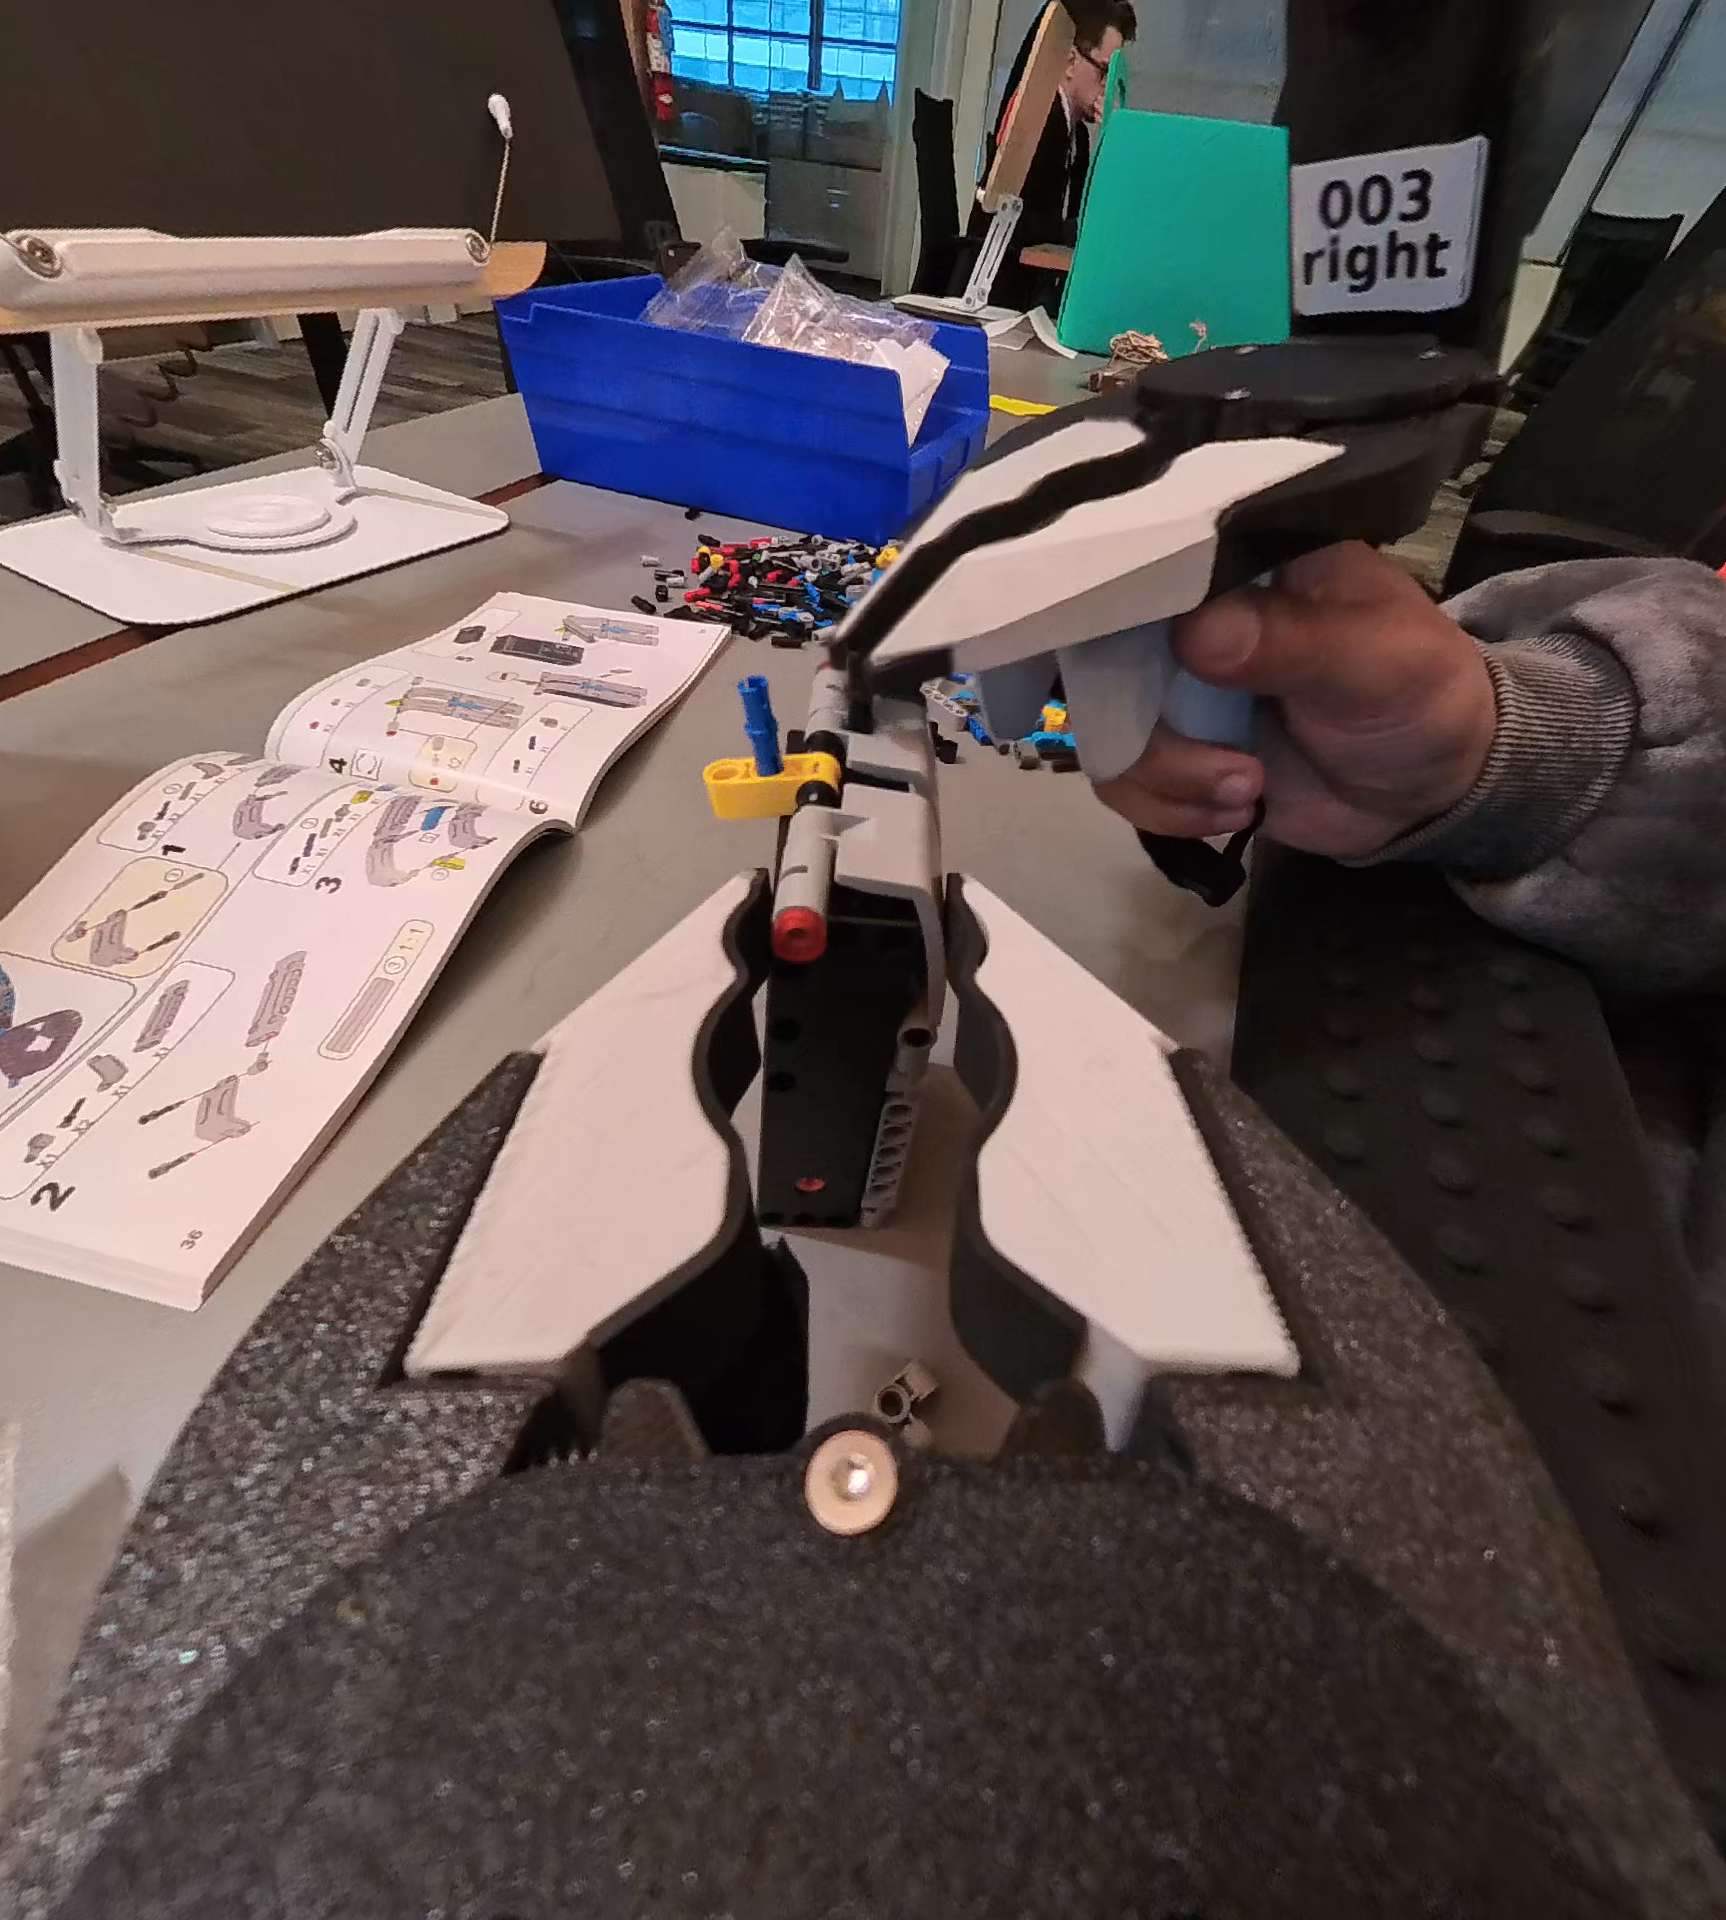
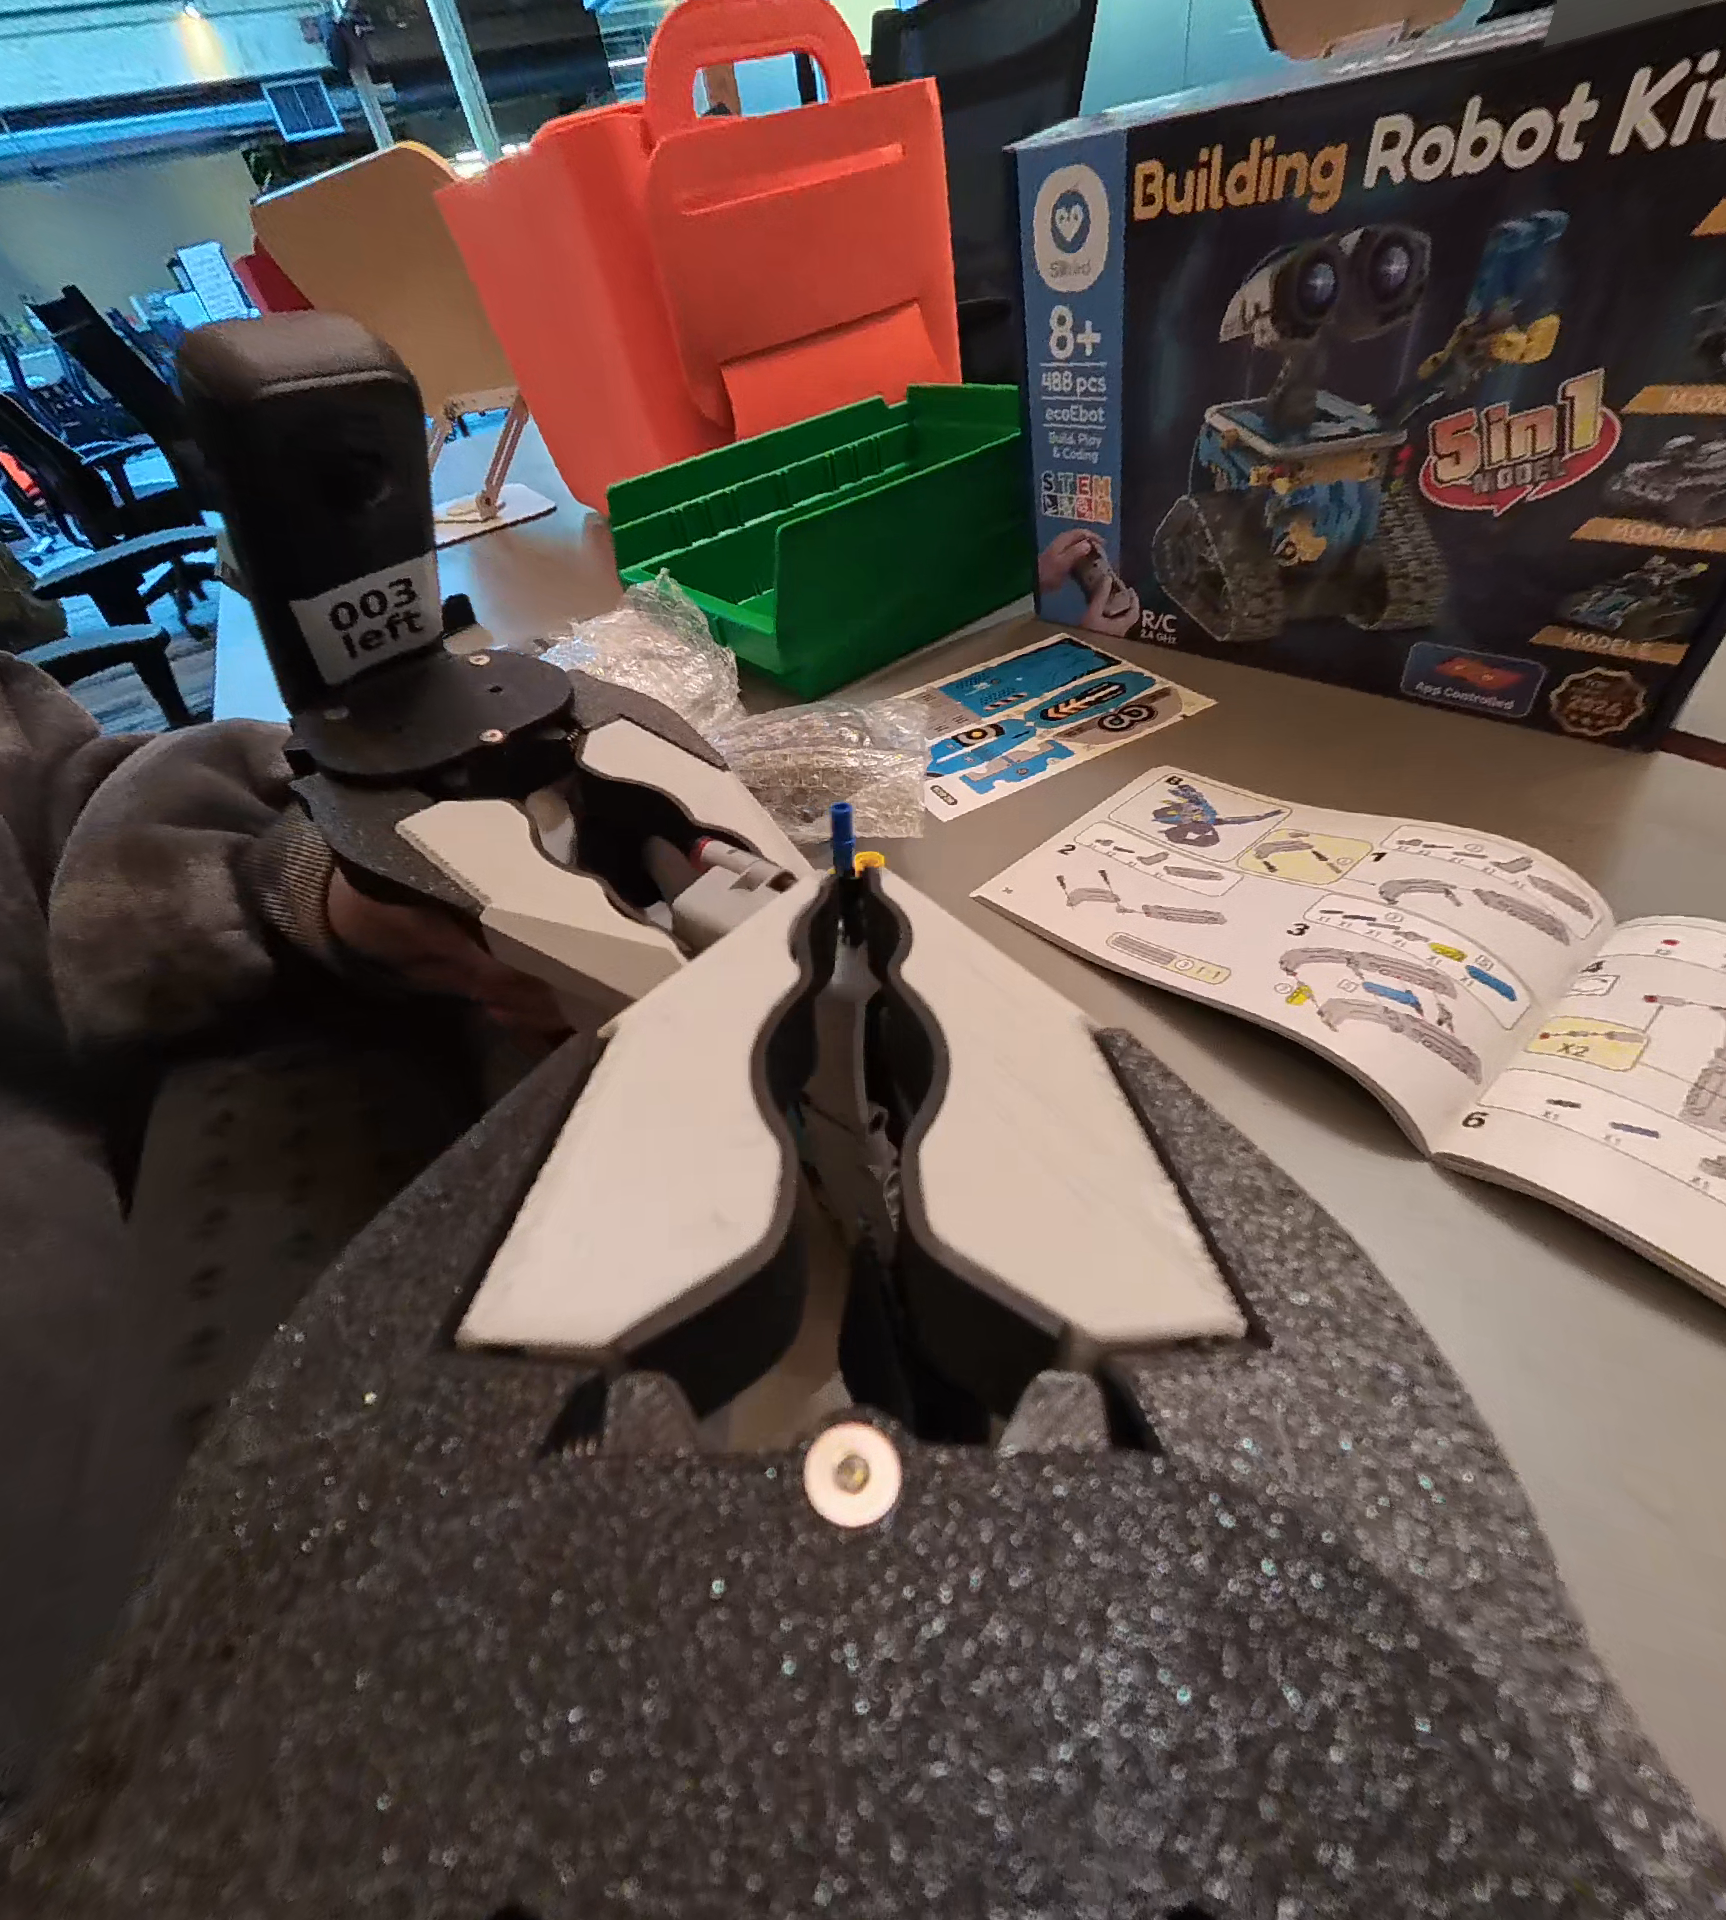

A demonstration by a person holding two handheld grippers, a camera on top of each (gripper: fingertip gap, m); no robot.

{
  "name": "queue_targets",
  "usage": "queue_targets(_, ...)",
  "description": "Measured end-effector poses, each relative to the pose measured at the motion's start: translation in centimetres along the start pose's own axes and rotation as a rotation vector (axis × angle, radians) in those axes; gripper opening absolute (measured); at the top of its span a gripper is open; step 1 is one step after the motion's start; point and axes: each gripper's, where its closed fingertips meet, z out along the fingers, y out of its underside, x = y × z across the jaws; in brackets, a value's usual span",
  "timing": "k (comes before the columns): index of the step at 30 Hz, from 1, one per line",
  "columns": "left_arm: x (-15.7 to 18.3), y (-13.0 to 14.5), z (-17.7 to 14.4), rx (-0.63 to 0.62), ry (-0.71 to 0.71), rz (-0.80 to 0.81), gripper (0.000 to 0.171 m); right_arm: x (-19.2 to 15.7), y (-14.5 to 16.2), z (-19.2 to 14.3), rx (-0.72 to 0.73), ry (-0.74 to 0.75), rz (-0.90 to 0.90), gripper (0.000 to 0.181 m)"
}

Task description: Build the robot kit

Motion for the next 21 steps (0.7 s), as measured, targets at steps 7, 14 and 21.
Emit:
queue_targets(7, -0.1, 0.0, 0.0, 0.004, 0.005, -0.013, 0.032, 0.2, 0.3, -0.3, -0.012, -0.003, 0.009, 0.002)
queue_targets(14, -0.3, 0.0, -0.1, 0.004, 0.009, -0.03, 0.032, -0.9, -0.3, -0.7, -0.017, 0.041, -0.145, 0.003)
queue_targets(21, -0.4, -0.1, -0.1, 0.007, 0.026, -0.064, 0.032, -2.5, 1.0, -0.5, -0.065, 0.092, -0.378, 0.002)
